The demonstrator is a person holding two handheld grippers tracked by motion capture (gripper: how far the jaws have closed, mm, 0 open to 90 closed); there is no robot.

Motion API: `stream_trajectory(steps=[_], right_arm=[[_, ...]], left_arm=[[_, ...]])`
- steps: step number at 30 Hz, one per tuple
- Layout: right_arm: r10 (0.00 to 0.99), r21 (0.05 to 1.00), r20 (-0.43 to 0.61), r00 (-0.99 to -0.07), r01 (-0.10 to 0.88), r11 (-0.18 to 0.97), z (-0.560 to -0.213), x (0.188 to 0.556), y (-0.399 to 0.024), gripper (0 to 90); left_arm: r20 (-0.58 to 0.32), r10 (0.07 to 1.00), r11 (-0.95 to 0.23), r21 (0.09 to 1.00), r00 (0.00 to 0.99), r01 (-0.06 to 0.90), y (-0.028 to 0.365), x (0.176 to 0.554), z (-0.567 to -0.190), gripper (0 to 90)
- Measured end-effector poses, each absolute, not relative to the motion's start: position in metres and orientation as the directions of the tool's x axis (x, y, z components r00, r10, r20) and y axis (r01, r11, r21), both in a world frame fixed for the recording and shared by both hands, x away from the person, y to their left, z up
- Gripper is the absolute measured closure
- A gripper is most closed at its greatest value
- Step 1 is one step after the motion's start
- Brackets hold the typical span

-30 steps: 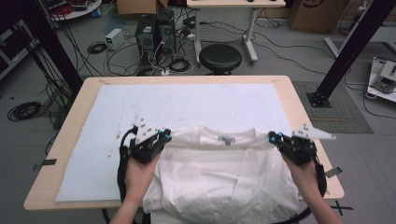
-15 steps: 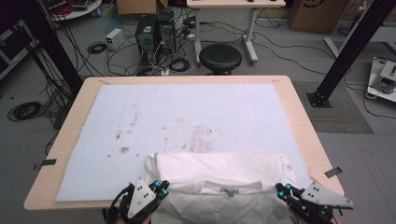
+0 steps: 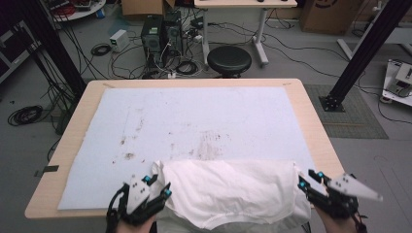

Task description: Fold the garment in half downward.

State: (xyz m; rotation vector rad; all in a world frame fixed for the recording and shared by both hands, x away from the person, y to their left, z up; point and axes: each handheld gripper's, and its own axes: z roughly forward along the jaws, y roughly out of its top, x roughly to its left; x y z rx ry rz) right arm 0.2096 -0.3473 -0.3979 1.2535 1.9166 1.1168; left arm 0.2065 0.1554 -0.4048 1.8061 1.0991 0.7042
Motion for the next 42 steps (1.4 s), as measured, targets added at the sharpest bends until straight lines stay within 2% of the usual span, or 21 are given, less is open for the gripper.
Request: stream_trajectory(steps=[2,4,6,10,12,14,15,16,17,18,20,24,31,34,35,36,37,38,39,40,42], right_arm=[[0.931,0.856,0.03,-0.364,0.49,0.164,-0.404,0.237,-0.348,47.5],[0.939,0.839,0.022,-0.343,0.517,0.169,-0.413,0.258,-0.344,45.8],[0.943,0.804,0.065,-0.328,0.577,0.145,-0.425,0.275,-0.344,42.8],[0.941,0.72,0.082,-0.329,0.673,0.172,-0.445,0.286,-0.346,41.4],[0.936,0.725,0.1,-0.338,0.669,0.164,-0.448,0.283,-0.349,45.6],[0.922,0.724,0.121,-0.367,0.668,0.171,-0.447,0.28,-0.35,60.8],[0.914,0.727,0.129,-0.384,0.663,0.176,-0.447,0.279,-0.35,70.2],[0.904,0.736,0.121,-0.41,0.648,0.195,-0.447,0.277,-0.348,76.0],[0.901,0.74,0.104,-0.42,0.638,0.212,-0.447,0.275,-0.345,79.5],[0.9,0.743,0.083,-0.428,0.628,0.23,-0.446,0.273,-0.343,80.8],[0.891,0.756,0.052,-0.45,0.601,0.259,-0.445,0.273,-0.343,81.8],[0.885,0.81,0.037,-0.464,0.533,0.245,-0.431,0.284,-0.348,82.7],[0.886,0.849,-0.022,-0.463,0.459,0.261,-0.398,0.338,-0.337,82.9],[0.896,0.859,-0.023,-0.444,0.45,0.245,-0.384,0.369,-0.334,82.9],[0.896,0.859,-0.023,-0.444,0.45,0.245,-0.384,0.369,-0.334,82.9],[0.898,0.861,-0.025,-0.439,0.447,0.243,-0.38,0.38,-0.333,82.8],[0.908,0.864,-0.035,-0.418,0.444,0.238,-0.375,0.4,-0.33,82.8],[0.908,0.864,-0.035,-0.418,0.444,0.238,-0.375,0.4,-0.33,82.8],[0.912,0.865,-0.037,-0.408,0.445,0.233,-0.374,0.41,-0.329,82.8],[0.924,0.847,-0.027,-0.38,0.482,0.223,-0.381,0.437,-0.324,82.7],[0.927,0.829,-0.032,-0.374,0.509,0.234,-0.39,0.448,-0.321,82.6]], left_arm=[[-0.028,0.907,-0.178,0.88,0.421,0.441,0.159,0.231,-0.41,48.1],[-0.037,0.92,-0.165,0.865,0.389,0.473,0.161,0.25,-0.417,46.2],[-0.035,0.93,-0.169,0.842,0.365,0.512,0.162,0.265,-0.426,44.9],[-0.079,0.936,-0.156,0.78,0.343,0.606,0.165,0.274,-0.445,42.7],[-0.114,0.932,-0.139,0.766,0.345,0.628,0.167,0.273,-0.451,42.7],[-0.119,0.929,-0.135,0.773,0.351,0.62,0.168,0.272,-0.451,44.5],[-0.142,0.914,-0.138,0.773,0.38,0.619,0.168,0.271,-0.451,51.1],[-0.167,0.898,-0.137,0.774,0.407,0.619,0.168,0.27,-0.451,64.4],[-0.164,0.898,-0.139,0.776,0.409,0.616,0.166,0.269,-0.451,72.2],[-0.145,0.896,-0.161,0.776,0.421,0.61,0.165,0.269,-0.449,74.8],[-0.114,0.894,-0.188,0.783,0.433,0.593,0.166,0.27,-0.446,77.1],[-0.137,0.889,-0.15,0.815,0.437,0.56,0.173,0.283,-0.434,77.9],[-0.025,0.905,-0.212,0.838,0.424,0.502,0.17,0.331,-0.403,78.1],[0.012,0.908,-0.231,0.85,0.419,0.474,0.171,0.363,-0.387,78.0],[0.012,0.908,-0.231,0.85,0.419,0.474,0.171,0.363,-0.387,78.0],[0.035,0.909,-0.245,0.851,0.415,0.464,0.17,0.386,-0.381,78.0],[0.039,0.912,-0.249,0.844,0.408,0.476,0.169,0.398,-0.379,77.9],[0.039,0.912,-0.249,0.844,0.408,0.476,0.169,0.398,-0.379,77.9],[0.043,0.92,-0.246,0.836,0.389,0.49,0.167,0.418,-0.38,77.9],[0.042,0.926,-0.245,0.823,0.376,0.512,0.165,0.432,-0.385,77.8],[0.025,0.931,-0.233,0.808,0.364,0.541,0.162,0.44,-0.396,77.7]])
